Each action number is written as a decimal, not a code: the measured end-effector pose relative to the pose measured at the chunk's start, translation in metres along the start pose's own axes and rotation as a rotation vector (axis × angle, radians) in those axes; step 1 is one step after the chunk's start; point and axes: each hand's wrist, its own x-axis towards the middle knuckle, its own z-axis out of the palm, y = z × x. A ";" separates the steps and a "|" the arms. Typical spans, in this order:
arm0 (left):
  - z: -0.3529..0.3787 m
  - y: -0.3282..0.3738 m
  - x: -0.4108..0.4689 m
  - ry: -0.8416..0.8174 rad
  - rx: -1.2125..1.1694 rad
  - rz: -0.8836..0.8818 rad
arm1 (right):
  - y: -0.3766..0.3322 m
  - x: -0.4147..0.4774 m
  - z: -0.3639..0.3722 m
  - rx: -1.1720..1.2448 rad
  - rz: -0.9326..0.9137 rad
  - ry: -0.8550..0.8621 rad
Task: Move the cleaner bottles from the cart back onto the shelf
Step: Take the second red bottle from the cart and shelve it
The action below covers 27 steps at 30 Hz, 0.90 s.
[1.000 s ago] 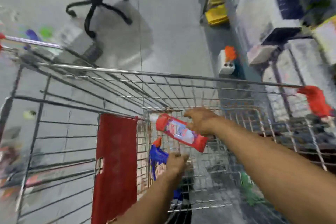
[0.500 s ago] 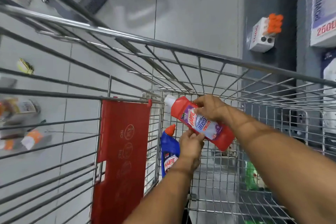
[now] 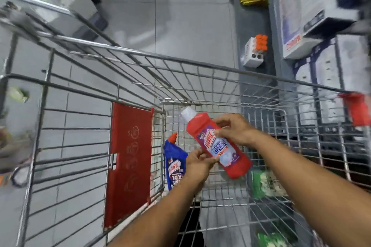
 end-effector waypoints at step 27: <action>0.258 -0.138 -0.440 -1.329 0.953 0.970 | 0.216 -0.666 0.114 0.846 -0.523 1.732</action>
